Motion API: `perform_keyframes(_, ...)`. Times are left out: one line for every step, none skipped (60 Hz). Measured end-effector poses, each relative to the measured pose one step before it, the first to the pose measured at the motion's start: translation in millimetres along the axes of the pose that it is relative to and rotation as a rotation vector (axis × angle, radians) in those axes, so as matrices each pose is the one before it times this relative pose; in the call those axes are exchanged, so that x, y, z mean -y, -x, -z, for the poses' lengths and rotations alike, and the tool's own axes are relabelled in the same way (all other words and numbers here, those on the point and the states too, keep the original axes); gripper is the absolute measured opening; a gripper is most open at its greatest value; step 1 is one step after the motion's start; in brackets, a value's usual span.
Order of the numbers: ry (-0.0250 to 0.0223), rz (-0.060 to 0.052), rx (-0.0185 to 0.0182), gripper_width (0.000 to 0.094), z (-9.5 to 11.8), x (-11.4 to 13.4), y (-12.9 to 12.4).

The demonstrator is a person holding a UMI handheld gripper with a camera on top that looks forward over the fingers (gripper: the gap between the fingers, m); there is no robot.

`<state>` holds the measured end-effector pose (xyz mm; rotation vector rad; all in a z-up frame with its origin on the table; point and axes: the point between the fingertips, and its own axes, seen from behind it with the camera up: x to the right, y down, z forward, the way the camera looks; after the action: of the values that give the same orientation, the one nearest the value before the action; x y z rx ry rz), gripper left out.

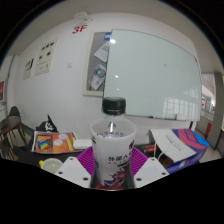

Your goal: Pour water

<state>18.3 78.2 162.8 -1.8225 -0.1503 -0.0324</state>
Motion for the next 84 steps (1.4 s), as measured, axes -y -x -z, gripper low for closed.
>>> perform_keyframes(0.00951, -0.0046, -0.00124, 0.0406, -1.99, -7.73, -0.99)
perform_keyframes(0.00808, -0.0045, -0.00067, 0.0408, -2.04, -7.39, -0.12)
perform_keyframes(0.0078, -0.0039, -0.00074, 0.0407, -2.18, -6.66, -0.43)
perform_keyframes(0.00836, -0.0032, -0.0006, 0.0407, -2.2, -6.56, -0.43)
perform_keyframes(0.00908, -0.0042, -0.00255, 0.0408, -0.84, -4.16, 1.29)
perform_keyframes(0.00721, -0.0059, 0.00068, 0.0407, -2.41, -6.22, 0.14)
perform_keyframes(0.00617, -0.0063, 0.00156, 0.0407, -2.28, -6.0, 0.15)
perform_keyframes(0.00583, -0.0047, 0.00147, 0.0407, -2.53, -5.52, 0.44)
perform_keyframes(0.00489, -0.0015, 0.00067, 0.0406, -0.89, -5.57, -0.08)
perform_keyframes(0.00515, -0.0004, 0.00122, 0.0406, -2.41, -5.05, 0.1)
perform_keyframes(0.00553, -0.001, 0.00036, 0.0407, -2.12, -4.85, 0.24)
perform_keyframes(0.00577, -0.0017, -0.00128, 0.0408, -2.11, -4.94, -0.08)
perform_keyframes(0.00582, -0.0008, -0.00128, 0.0407, -2.04, -4.74, 0.11)
perform_keyframes(0.0055, 0.0008, 0.00007, 0.0406, -1.81, -4.83, 0.52)
perform_keyframes(0.00592, 0.0013, 0.00089, 0.0405, -1.83, -5.0, 0.45)
perform_keyframes(0.00879, 0.0015, -0.00156, 0.041, -0.2, -4.22, 0.98)
perform_keyframes(0.00654, 0.0018, -0.00246, 0.0412, -1.7, -5.3, -0.09)
perform_keyframes(0.00836, 0.0021, -0.00358, 0.0452, -1.87, -5.55, -0.24)
perform_keyframes(-0.0024, -0.0001, -0.00422, 0.0428, -0.03, -2.3, -0.82)
perform_keyframes(-0.03415, -0.0073, -0.00064, 0.0416, -0.5, 5.78, 0.16)
perform_keyframes(0.00536, -0.0048, -0.00216, 0.0426, 0.08, -3.17, -0.18)
perform_keyframes(-0.00068, -0.0062, -0.00189, 0.0423, 0.64, 0.6, -1.83)
perform_keyframes(-0.00402, -0.0086, -0.00037, 0.0428, 0.18, 0.79, -0.09)
perform_keyframes(0.00448, -0.0077, -0.00197, 0.044, 0.38, -1.41, -0.29)
perform_keyframes(-0.00501, -0.0098, -0.00182, 0.0451, 0.17, 0.96, -0.45)
perform_keyframes(-0.00067, -0.0076, -0.00007, 0.0462, -0.22, -0.32, -0.47)
perform_keyframes(-0.00206, -0.0047, -0.00109, 0.0477, 0.06, 0.14, -0.23)
perform_keyframes(-0.00217, -0.0024, 0.00007, 0.0495, -0.07, 0.25, -0.28)
perform_keyframes(0.00181, -0.0017, 0.00131, 0.0508, -0.78, 0.2, -0.31)
perform_keyframes(0.00059, -0.0006, 0.00051, 0.0527, 0.48, -0.18, 0.06)
perform_keyframes(0.00268, 0.0005, -0.00003, 0.0539, 0.36, -0.38, 0.24)
perform_keyframes(0.00709, 0.0001, 0.00142, 0.0559, 0.09, -1.22, 0.31)
perform_keyframes(0.01333, -0.0012, 0.0013, 0.0584, 0.29, -2.81, 0.28)
perform_keyframes(0.01724, -0.002, -0.00048, 0.0626, -0.05, -2.41, 0.24)
perform_keyframes(0.0171, -0.0021, -0.00035, 0.0688, 0.45, -3.47, -0.21)
perform_keyframes(0.0171, -0.0026, -0.00095, 0.075, 1.13, -3.43, 0.01)
perform_keyframes(0.01784, -0.0031, -0.00171, 0.0812, 1.31, -3.5, 0.07)
perform_keyframes(0.01795, -0.003, -0.00138, 0.0874, 1.49, -3.51, 0.18)
perform_keyframes(0.01431, -0.0047, -0.00647, 0.0827, 1.97, -2.68, -1.04)
perform_keyframes(0.00816, -0.0045, -0.00782, 0.0811, 2.68, -1.55, -0.96)
perform_keyframes(0.00367, -0.0029, -0.00718, 0.0819, 3.29, -0.58, -0.49)
perform_keyframes(0.00171, -0.001, -0.0058, 0.0829, 3.74, -0.81, -0.65)
perform_keyframes(0.00031, 0.0014, -0.00677, 0.0846, 4.38, -0.71, 1.06)
perform_keyframes(0.00244, 0.0033, -0.00623, 0.0852, 3.83, -0.34, -0.35)
perform_keyframes(0.00276, 0.0051, -0.00491, 0.0849, 4.53, -0.2, 0.06)
perform_keyframes(0.00227, 0.0067, -0.00409, 0.0842, 5.23, -0.1, 0.47)
perform_keyframes(0.00158, 0.0068, -0.00571, 0.0843, 5.41, 0.11, 0.09)
perform_keyframes(0.00078, 0.0066, -0.00572, 0.0843, 5.94, 0.14, 0.0)
perform_keyframes(0.00076, 0.0069, -0.00455, 0.0843, 6.32, 0.24, 0.71)
perform_keyframes(0.0027, 0.0067, -0.00446, 0.0842, 7.63, 0.82, 1.32)
perform_keyframes(0.0006, 0.0063, -0.00403, 0.0841, 6.75, 0.31, 1.07)
perform_keyframes(0.00084, 0.0052, -0.00416, 0.084, 7.27, 0.0, 1.06)
perform_keyframes(0.00045, 0.0035, -0.00417, 0.0842, 7.5, 0.2, 1.1)
perform_keyframes(-0.00026, 0.0023, -0.00412, 0.0843, 7.72, 0.09, 0.96)
perform_keyframes(-0.00002, 0.0004, -0.00271, 0.0844, 8.1, 0.13, 1.49)
perform_keyframes(0.00064, -0.0012, -0.00001, 0.0846, 8.42, 0.0, 2.1)
perform_keyframes(0.00006, -0.0012, 0.0019, 0.0847, 8.54, -0.2, 2.65)
perform_keyframes(-0.00115, -0.0018, 0.00216, 0.0846, 8.55, -0.1, 2.52)
perform_keyframes(-0.0007, -0.002, 0.0015, 0.0844, 9.51, 0.14, 1.49)
perform_keyframes(-0.00221, -0.0021, 0.00067, 0.0842, 9.35, -0.42, 2.6)
perform_keyframes(-0.00191, -0.0019, -0.00015, 0.0843, 9.0, -0.46, 2.05)
perform_keyframes(-0.00097, -0.0015, -0.00146, 0.0842, 9.06, -0.56, 1.95)
perform_keyframes(-0.00028, -0.0022, -0.00262, 0.0842, 9.19, -0.8, 1.54)
perform_keyframes(0.0007, -0.0027, -0.00366, 0.0843, 10.26, -1.55, 1.73)
perform_keyframes(0.00047, -0.0044, -0.00463, 0.0841, 8.78, -1.16, 0.95)
perform_keyframes(0.00114, -0.0044, -0.00369, 0.084, 9.11, -1.51, 1.53)
perform_keyframes(0.00094, -0.0029, -0.00117, 0.0844, 9.01, -1.51, 2.09)
perform_keyframes(0.0005, -0.0011, -0.00062, 0.0842, 9.08, -1.67, 1.89)
perform_keyframes(0.00077, 0.0, -0.00188, 0.084, 8.86, -1.69, 1.56)
perform_keyframes(0.00069, -0.0006, -0.0036, 0.0842, 8.77, -1.66, 1.2)
perform_keyframes(0.00038, -0.0009, -0.00374, 0.0843, 8.49, -1.62, 0.7)
perform_keyframes(-0.00061, -0.0007, -0.00374, 0.0844, 8.72, -1.44, 1.42)
perform_keyframes(-0.00098, 0.0001, -0.00326, 0.0844, 8.45, -1.12, 1.04)
perform_keyframes(-0.00205, 0.0001, -0.00219, 0.0844, 7.58, -1.13, 1.06)
perform_keyframes(-0.00271, 0.0008, -0.00187, 0.0845, 7.63, -0.73, 1.32)
perform_keyframes(-0.00267, 0.0007, -0.0014, 0.0846, 7.43, -0.85, 1.26)
perform_keyframes(-0.00146, 0.0, -0.00162, 0.0847, 7.2, -1.16, 1.08)
perform_keyframes(0.00006, -0.0004, -0.00202, 0.0845, 6.95, -1.29, 0.89)
perform_keyframes(0.0009, 0.0008, -0.00118, 0.0844, 5.22, -1.1, 0.25)
perform_keyframes(-0.0001, 0.0021, -0.00041, 0.0846, 6.14, -1.48, 1.13)
perform_keyframes(-0.00105, 0.0021, -0.00074, 0.0846, 5.85, -1.03, 0.93)
perform_keyframes(-0.00183, 0.0009, -0.0022, 0.0847, 5.41, -0.7, 0.52)
perform_keyframes(-0.00236, 0.0006, -0.00227, 0.0843, 5.17, -0.61, 0.02)
perform_keyframes(-0.00241, 0.0012, -0.00178, 0.0842, 2.98, 0.01, -0.39)
